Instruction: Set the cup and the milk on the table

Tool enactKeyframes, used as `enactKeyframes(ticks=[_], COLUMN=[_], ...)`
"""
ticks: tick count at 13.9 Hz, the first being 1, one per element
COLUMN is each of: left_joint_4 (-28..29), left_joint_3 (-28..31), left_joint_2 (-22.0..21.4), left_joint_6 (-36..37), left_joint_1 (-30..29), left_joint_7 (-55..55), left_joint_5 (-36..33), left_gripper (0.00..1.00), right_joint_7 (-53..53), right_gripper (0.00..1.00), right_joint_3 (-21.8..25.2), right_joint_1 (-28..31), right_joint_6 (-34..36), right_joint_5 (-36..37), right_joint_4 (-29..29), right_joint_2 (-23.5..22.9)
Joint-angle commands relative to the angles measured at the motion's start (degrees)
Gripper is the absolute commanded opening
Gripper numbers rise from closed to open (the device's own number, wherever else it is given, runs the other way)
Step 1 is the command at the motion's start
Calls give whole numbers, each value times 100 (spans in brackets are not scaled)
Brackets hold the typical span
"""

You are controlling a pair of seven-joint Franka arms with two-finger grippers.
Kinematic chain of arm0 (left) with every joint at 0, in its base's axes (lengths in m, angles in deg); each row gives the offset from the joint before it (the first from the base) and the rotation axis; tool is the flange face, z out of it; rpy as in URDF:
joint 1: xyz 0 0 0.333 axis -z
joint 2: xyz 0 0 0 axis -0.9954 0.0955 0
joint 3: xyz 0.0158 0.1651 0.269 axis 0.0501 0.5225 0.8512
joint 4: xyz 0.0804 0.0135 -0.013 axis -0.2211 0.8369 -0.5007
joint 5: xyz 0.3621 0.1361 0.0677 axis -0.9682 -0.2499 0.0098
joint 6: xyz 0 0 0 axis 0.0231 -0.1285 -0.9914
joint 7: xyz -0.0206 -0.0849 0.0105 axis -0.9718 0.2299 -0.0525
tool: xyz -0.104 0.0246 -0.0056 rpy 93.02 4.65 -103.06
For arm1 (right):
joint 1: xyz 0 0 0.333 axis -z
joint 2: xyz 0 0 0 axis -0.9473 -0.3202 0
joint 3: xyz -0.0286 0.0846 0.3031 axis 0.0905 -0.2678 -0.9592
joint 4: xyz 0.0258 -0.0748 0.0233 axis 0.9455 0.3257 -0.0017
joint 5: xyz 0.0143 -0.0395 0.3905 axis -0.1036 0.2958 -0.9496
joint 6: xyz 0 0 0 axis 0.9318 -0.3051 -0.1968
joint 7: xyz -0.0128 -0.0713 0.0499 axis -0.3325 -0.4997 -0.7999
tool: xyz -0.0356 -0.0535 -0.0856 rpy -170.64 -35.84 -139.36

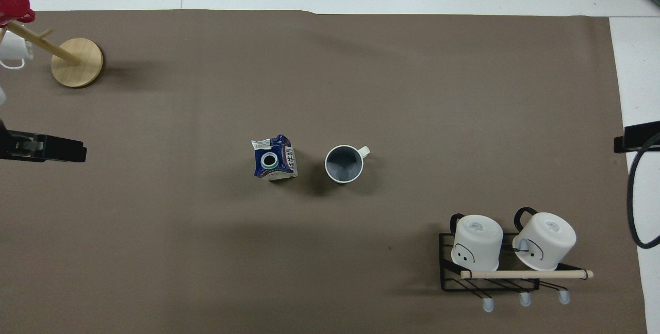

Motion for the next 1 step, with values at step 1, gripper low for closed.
enactKeyframes(ticks=[1], left_joint_4=[-106], left_joint_3=[-52], left_joint_2=[-5], left_joint_6=[160], left_joint_1=[-98], left_joint_7=[111], left_joint_5=[-53], left_gripper=[100], right_joint_7=[-79], right_gripper=[100], right_joint_3=[6], right_joint_1=[5], right_joint_6=[102], right_joint_5=[-63], right_joint_4=[-81], right_joint_2=[-16])
